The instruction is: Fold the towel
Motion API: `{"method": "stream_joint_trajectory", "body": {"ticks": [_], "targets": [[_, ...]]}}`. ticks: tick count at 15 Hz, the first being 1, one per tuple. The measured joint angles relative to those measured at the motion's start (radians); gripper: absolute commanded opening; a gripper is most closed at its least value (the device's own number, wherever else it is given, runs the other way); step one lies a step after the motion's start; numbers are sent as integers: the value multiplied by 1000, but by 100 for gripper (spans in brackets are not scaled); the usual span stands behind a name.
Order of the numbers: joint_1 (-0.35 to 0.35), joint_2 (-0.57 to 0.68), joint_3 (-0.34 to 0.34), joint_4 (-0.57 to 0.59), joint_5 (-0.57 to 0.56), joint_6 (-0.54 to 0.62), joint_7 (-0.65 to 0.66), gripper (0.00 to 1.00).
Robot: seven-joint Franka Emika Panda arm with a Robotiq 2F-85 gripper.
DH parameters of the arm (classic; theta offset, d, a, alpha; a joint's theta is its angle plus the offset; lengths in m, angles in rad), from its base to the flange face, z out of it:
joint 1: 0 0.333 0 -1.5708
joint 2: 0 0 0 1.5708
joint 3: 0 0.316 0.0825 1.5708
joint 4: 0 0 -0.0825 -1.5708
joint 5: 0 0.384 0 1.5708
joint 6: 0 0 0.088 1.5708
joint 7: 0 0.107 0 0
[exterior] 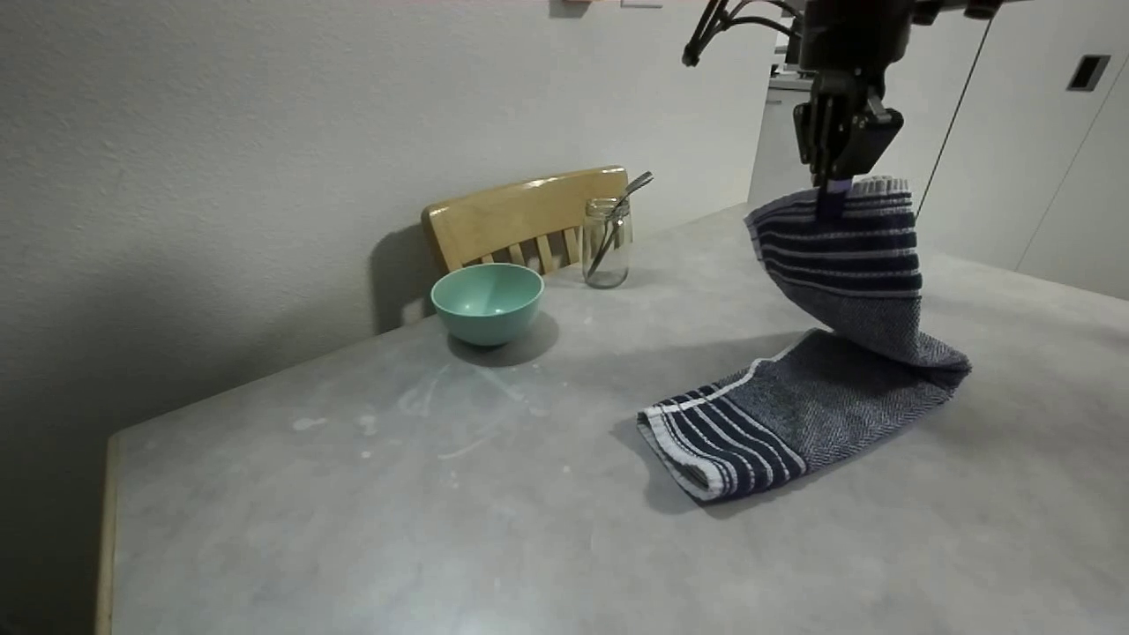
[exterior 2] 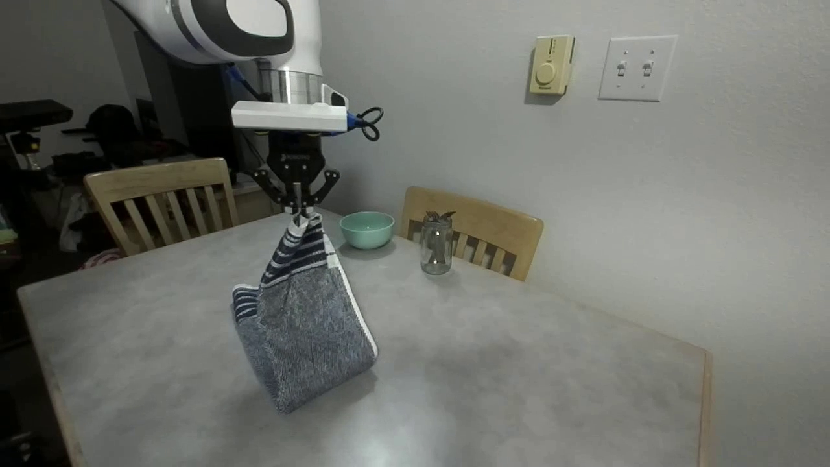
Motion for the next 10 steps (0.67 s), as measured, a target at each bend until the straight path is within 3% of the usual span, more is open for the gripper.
{"method": "stream_joint_trajectory", "body": {"ticks": [10], "targets": [[27, 162, 30, 170, 15, -127, 44, 2]]}}
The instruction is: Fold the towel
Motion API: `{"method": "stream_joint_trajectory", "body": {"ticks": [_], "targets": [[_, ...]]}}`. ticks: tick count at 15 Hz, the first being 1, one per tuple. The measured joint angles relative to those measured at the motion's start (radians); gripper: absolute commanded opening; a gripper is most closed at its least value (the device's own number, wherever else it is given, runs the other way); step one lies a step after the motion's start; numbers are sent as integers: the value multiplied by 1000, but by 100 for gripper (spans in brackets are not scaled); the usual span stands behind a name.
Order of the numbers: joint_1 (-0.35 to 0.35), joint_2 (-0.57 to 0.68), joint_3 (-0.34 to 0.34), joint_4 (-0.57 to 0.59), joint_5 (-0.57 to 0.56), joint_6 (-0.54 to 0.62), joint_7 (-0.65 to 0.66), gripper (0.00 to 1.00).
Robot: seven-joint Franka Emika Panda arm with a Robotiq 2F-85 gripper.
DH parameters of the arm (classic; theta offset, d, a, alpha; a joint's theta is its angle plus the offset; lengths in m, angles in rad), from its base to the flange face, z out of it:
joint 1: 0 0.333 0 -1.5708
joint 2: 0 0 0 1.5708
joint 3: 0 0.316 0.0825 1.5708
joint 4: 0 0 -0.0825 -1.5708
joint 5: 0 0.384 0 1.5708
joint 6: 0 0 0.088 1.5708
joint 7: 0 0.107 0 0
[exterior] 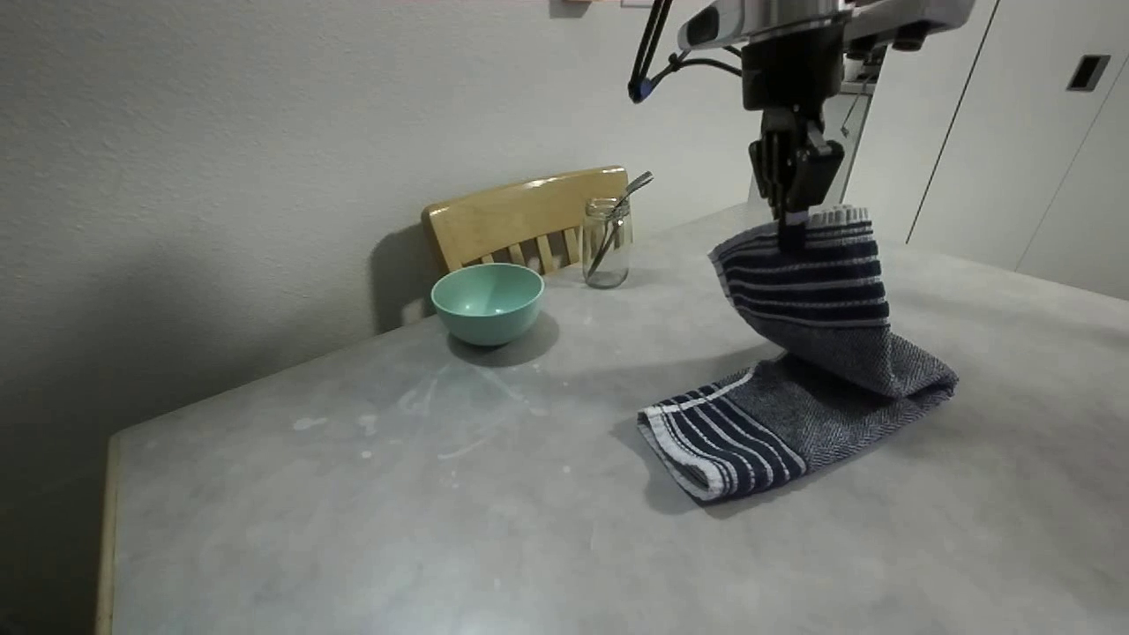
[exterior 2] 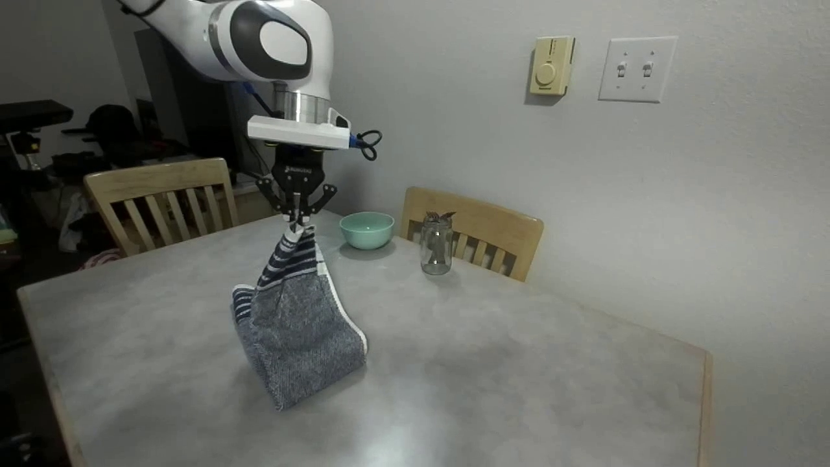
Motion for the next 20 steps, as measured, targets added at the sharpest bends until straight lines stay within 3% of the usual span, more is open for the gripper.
{"method": "stream_joint_trajectory", "body": {"ticks": [7, 12, 17, 20], "targets": [[-9, 196, 31, 167, 86, -8, -8, 2], [18, 284, 61, 302, 78, -113, 22, 2], [72, 346, 64, 404, 24, -252, 129, 2], [113, 353, 58, 421, -84, -274, 244, 2]]}}
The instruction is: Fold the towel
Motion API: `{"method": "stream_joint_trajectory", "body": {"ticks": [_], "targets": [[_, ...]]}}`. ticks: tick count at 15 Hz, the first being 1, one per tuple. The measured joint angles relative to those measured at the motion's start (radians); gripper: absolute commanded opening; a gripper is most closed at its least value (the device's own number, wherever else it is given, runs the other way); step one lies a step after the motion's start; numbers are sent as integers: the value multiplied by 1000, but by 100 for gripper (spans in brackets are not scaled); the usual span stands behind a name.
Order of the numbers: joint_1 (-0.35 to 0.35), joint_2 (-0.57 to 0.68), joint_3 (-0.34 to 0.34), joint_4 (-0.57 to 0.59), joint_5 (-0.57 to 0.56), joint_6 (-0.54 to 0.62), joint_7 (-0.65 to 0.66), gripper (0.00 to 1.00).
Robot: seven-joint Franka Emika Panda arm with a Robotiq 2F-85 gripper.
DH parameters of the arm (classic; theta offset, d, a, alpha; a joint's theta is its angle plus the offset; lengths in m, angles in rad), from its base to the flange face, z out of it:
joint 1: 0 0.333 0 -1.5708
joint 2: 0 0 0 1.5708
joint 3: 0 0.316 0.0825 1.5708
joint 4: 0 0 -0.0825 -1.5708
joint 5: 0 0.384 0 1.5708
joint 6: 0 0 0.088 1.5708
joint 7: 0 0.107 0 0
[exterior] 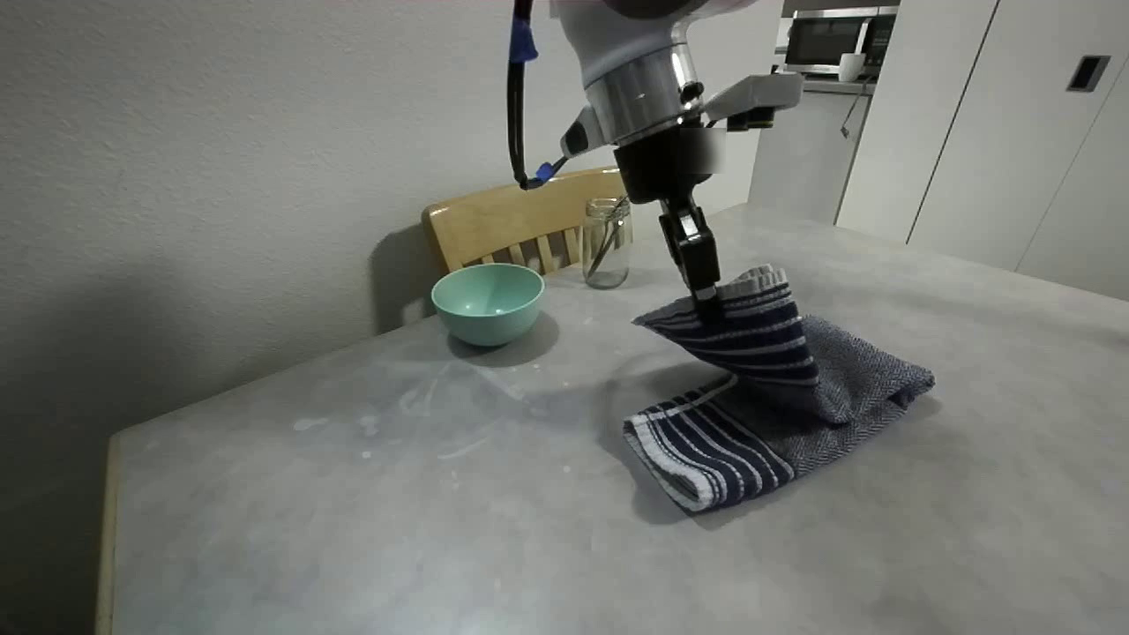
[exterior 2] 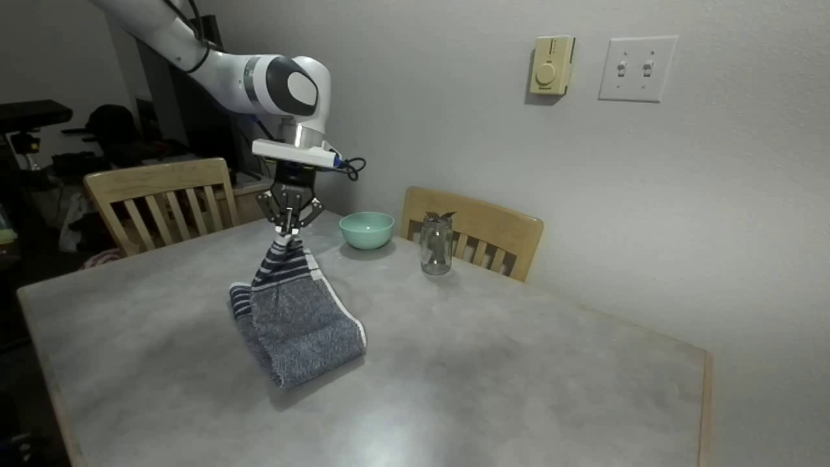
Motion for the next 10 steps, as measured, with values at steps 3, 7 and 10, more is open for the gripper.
{"method": "stream_joint_trajectory", "body": {"ticks": [3, 7, 10], "targets": [[57, 0, -12, 4, -122, 1, 149, 2], [108, 1, -21, 3, -177, -2, 315, 2], [113, 1, -21, -8, -174, 2, 392, 2]]}}
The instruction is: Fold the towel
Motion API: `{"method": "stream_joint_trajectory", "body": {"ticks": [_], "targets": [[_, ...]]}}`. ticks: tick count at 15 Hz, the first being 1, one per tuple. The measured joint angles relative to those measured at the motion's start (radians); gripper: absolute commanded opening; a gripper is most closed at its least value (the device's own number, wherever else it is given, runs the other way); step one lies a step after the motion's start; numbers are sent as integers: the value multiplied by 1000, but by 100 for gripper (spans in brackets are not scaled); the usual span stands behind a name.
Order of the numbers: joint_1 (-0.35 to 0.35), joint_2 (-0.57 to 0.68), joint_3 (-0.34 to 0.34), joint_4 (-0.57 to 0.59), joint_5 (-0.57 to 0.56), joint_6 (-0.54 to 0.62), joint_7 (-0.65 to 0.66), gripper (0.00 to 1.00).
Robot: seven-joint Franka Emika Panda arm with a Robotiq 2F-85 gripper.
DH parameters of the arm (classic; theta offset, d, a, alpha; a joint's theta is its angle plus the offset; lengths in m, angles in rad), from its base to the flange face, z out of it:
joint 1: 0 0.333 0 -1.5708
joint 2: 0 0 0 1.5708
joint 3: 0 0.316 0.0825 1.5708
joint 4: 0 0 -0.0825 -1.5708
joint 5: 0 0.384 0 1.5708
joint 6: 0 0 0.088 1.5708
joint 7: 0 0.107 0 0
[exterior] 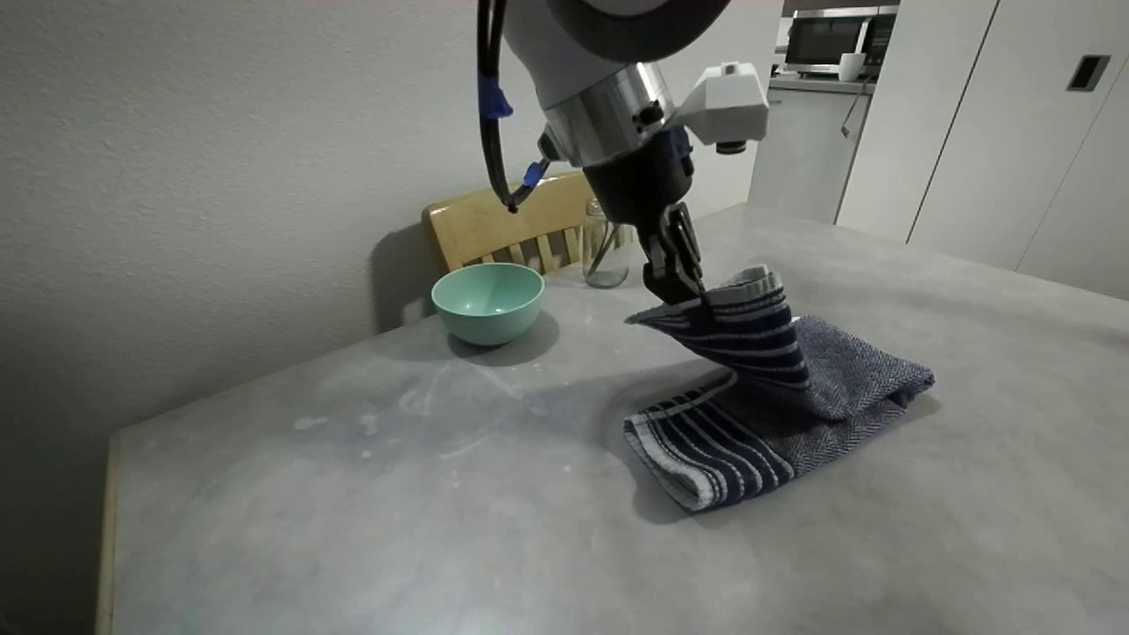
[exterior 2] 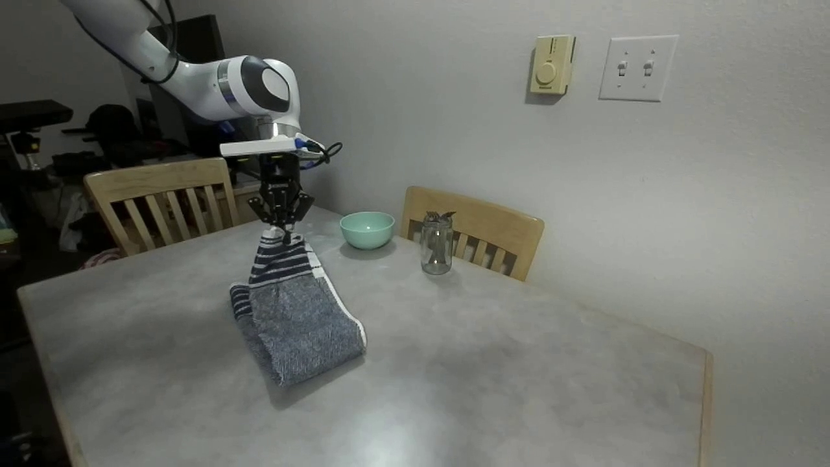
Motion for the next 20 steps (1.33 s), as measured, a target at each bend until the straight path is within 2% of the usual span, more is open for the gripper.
{"method": "stream_joint_trajectory", "body": {"ticks": [4, 9, 10, 11, 13, 17, 20], "targets": [[4, -1, 1, -57, 2, 65, 112, 2], [50, 0, -6, -152, 0, 145, 358, 2], [65, 0, -7, -165, 0, 151, 404, 33], [79, 0, -7, -178, 0, 159, 445, 34], [105, 0, -6, -199, 1, 168, 502, 46], [132, -1, -6, -223, 1, 190, 554, 77], [131, -11, -12, -242, 1, 219, 564, 96]]}}
